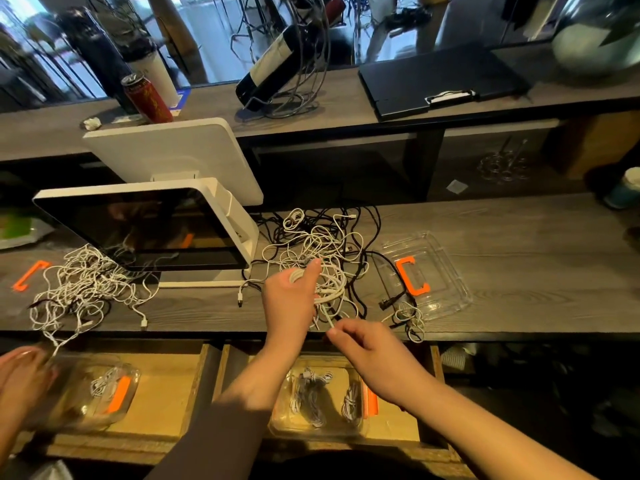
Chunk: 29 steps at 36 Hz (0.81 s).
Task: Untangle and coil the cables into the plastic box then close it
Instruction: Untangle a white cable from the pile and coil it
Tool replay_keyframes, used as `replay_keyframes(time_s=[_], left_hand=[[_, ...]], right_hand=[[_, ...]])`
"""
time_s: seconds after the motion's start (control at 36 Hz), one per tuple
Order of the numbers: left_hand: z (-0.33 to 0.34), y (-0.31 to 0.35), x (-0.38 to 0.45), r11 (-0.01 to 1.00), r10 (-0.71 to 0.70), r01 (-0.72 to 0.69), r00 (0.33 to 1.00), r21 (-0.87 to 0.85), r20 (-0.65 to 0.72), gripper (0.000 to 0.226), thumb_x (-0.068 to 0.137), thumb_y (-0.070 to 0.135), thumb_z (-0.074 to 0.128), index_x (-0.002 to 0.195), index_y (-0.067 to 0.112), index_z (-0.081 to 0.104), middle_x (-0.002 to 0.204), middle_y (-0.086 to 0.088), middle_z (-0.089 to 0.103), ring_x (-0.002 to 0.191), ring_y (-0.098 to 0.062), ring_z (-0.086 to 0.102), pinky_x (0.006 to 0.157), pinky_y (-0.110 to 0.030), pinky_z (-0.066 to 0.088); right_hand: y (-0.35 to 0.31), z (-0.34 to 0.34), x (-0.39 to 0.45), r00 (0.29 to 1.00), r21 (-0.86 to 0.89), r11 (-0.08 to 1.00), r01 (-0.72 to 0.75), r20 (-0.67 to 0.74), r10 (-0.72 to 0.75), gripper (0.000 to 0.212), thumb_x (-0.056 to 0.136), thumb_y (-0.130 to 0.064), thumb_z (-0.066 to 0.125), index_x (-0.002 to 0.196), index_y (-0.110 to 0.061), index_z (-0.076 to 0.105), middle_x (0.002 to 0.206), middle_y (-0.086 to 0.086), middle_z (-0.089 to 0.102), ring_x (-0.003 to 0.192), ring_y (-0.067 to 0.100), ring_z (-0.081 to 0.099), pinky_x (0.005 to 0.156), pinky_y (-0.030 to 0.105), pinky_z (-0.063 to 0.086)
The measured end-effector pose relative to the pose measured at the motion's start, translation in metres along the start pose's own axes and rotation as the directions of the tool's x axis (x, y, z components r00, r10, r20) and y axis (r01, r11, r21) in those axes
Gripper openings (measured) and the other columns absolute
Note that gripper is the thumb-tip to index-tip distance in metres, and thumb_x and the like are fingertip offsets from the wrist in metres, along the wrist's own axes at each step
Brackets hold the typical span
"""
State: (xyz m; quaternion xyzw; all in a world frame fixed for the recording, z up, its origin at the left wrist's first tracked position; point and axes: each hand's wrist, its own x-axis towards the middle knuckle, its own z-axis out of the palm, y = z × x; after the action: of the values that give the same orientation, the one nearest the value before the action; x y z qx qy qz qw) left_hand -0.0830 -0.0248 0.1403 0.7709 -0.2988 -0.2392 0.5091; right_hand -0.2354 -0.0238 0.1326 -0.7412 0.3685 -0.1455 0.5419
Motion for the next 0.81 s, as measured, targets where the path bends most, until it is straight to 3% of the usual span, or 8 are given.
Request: replay_keyframes(time_s=[0.11, 0.19, 0.28, 0.42, 0.53, 0.61, 0.67, 0.81], left_hand=[[-0.002, -0.008, 0.002, 0.984, 0.133, -0.123, 0.988, 0.127, -0.074, 0.049, 0.093, 0.027, 0.069, 0.053, 0.011, 0.045, 0.047, 0.000, 0.041, 0.046, -0.010, 0.030, 0.045, -0.030, 0.027], [-0.004, -0.016, 0.004, 0.967, 0.168, -0.156, 0.985, 0.202, -0.045, 0.045, 0.091, 0.022, 0.069, 0.056, 0.008, 0.044, 0.047, 0.001, 0.040, 0.045, -0.009, 0.028, 0.045, -0.029, 0.027], [-0.005, -0.020, 0.002, 0.947, 0.171, -0.171, 0.985, 0.271, 0.023, 0.046, 0.089, 0.022, 0.068, 0.055, 0.018, 0.038, 0.045, 0.008, 0.035, 0.042, -0.011, 0.031, 0.044, -0.024, 0.024], [-0.005, -0.028, 0.001, 0.949, 0.072, -0.126, 0.979, 0.290, 0.190, 0.045, 0.094, 0.025, 0.065, 0.055, 0.018, 0.043, 0.045, 0.008, 0.037, 0.045, -0.008, 0.030, 0.049, -0.031, 0.027], [-0.005, -0.022, -0.005, 0.967, -0.014, -0.091, 0.915, 0.239, 0.404, 0.045, 0.101, 0.026, 0.055, 0.058, 0.018, 0.050, 0.045, 0.012, 0.035, 0.045, -0.006, 0.030, 0.052, -0.031, 0.026], [-0.006, -0.015, -0.010, 0.981, -0.053, -0.036, 0.893, 0.190, 0.448, 0.043, 0.101, 0.023, 0.055, 0.059, 0.018, 0.048, 0.047, 0.011, 0.034, 0.046, -0.008, 0.029, 0.051, -0.029, 0.024], [-0.007, -0.009, -0.011, 0.988, -0.083, 0.009, 0.877, 0.157, 0.473, 0.041, 0.101, 0.022, 0.055, 0.060, 0.016, 0.050, 0.048, 0.006, 0.037, 0.044, -0.009, 0.033, 0.047, -0.024, 0.029], [-0.011, 0.006, -0.017, 0.987, -0.161, 0.136, 0.802, 0.085, 0.575, 0.038, 0.102, 0.018, 0.052, 0.066, 0.014, 0.060, 0.045, 0.005, 0.047, 0.035, -0.008, 0.038, 0.038, -0.020, 0.032]], right_hand=[[-0.011, -0.005, -0.001, 0.998, -0.087, 0.994, 0.062, 0.001, -0.062, 0.030, 0.102, -0.039, 0.051, 0.085, -0.021, 0.069, 0.062, -0.002, 0.057, 0.058, 0.006, 0.050, 0.058, 0.027, 0.036], [-0.015, -0.008, 0.001, 0.996, -0.148, 0.985, 0.084, 0.013, -0.083, 0.034, 0.102, -0.037, 0.049, 0.085, -0.016, 0.069, 0.065, 0.005, 0.062, 0.060, 0.014, 0.054, 0.058, 0.029, 0.037], [-0.016, -0.010, 0.004, 0.996, -0.177, 0.981, 0.083, 0.022, -0.081, 0.034, 0.101, -0.034, 0.049, 0.084, -0.011, 0.068, 0.068, 0.006, 0.064, 0.062, 0.015, 0.055, 0.063, 0.035, 0.041], [-0.012, -0.023, 0.009, 0.997, -0.113, 0.992, 0.063, -0.027, -0.066, 0.028, 0.100, -0.029, 0.051, 0.079, -0.019, 0.066, 0.065, -0.001, 0.059, 0.060, 0.008, 0.051, 0.060, 0.033, 0.040], [-0.005, -0.037, 0.014, 0.992, -0.109, 0.990, 0.085, -0.088, -0.095, 0.019, 0.099, -0.033, 0.056, 0.087, -0.023, 0.068, 0.069, -0.004, 0.064, 0.062, 0.005, 0.055, 0.059, 0.023, 0.041], [0.002, -0.043, 0.020, 0.981, -0.134, 0.985, 0.109, -0.145, -0.128, 0.014, 0.096, -0.033, 0.062, 0.082, -0.031, 0.063, 0.067, -0.005, 0.063, 0.062, 0.010, 0.056, 0.060, 0.030, 0.044], [0.006, -0.045, 0.024, 0.976, -0.125, 0.987, 0.101, -0.180, -0.122, 0.017, 0.095, -0.034, 0.064, 0.079, -0.037, 0.059, 0.066, -0.009, 0.062, 0.062, 0.007, 0.057, 0.059, 0.028, 0.044], [0.012, -0.046, 0.028, 0.953, -0.058, 0.994, 0.097, -0.281, -0.109, 0.008, 0.093, -0.033, 0.066, 0.085, -0.034, 0.067, 0.074, -0.010, 0.067, 0.071, 0.006, 0.060, 0.067, 0.031, 0.049]])
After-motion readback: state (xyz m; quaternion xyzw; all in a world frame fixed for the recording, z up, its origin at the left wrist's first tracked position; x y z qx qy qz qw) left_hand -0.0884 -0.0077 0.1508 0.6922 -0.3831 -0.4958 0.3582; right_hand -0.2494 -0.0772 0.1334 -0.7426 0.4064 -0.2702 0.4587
